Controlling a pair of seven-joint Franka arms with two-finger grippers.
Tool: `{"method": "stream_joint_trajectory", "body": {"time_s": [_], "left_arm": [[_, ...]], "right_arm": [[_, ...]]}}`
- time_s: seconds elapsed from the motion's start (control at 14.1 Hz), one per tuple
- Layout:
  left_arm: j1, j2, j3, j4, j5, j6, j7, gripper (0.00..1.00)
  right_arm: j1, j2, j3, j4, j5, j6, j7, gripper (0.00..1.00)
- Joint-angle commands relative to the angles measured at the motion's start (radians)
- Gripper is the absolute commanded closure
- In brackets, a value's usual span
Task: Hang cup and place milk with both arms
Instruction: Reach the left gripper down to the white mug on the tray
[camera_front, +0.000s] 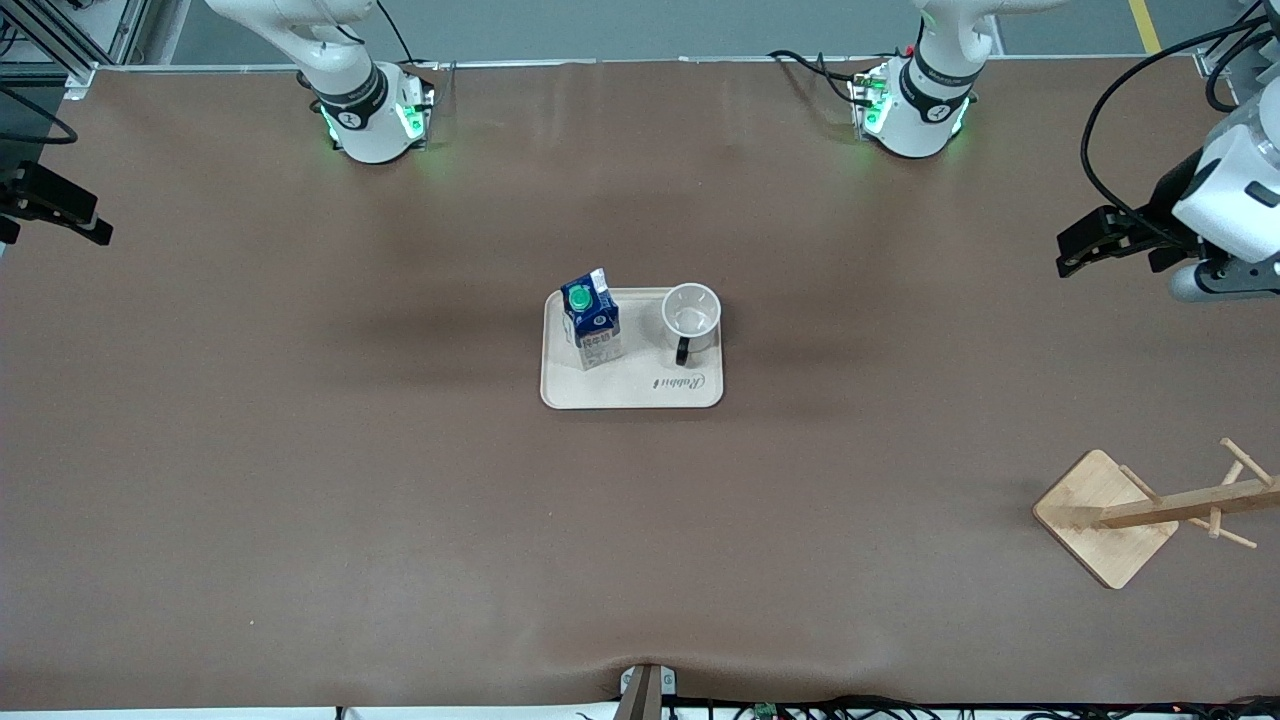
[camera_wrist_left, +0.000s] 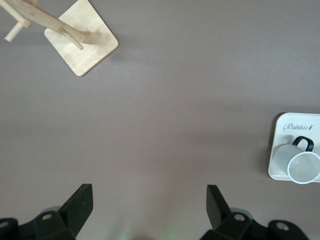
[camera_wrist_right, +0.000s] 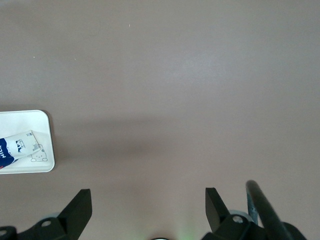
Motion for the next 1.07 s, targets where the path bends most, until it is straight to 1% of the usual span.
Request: {"method": "stream_joint_trajectory", "body": {"time_s": [0.0, 0.28, 0.5, 0.71, 1.0], "left_arm": [[0.007, -0.016, -0.002, -0.009, 0.017, 0.008, -0.011, 0.00], [0.004, 0.011, -0.003, 0.008, 0.017, 0.008, -0.015, 0.00], [-0.017, 0.070, -0.022, -0.013, 0.005, 0.020, -0.034, 0.00], [-0.083, 0.088, -0.037, -0.072, 0.004, 0.125, -0.097, 0.00], [-0.195, 0.192, -0.037, -0.081, 0.001, 0.189, -0.110, 0.00]], "right_arm": [[-0.016, -0.006, 0.008, 0.008, 0.013, -0.013, 0.000, 0.00], [-0.016, -0.006, 0.007, 0.008, 0.013, -0.012, 0.000, 0.00], [-0.016, -0.006, 0.008, 0.008, 0.013, -0.012, 0.000, 0.00], [-0.016, -0.004, 0.007, 0.008, 0.013, -0.012, 0.000, 0.00], [-0.018, -0.001, 0.007, 0.010, 0.013, -0.012, -0.001, 0.00]]}}
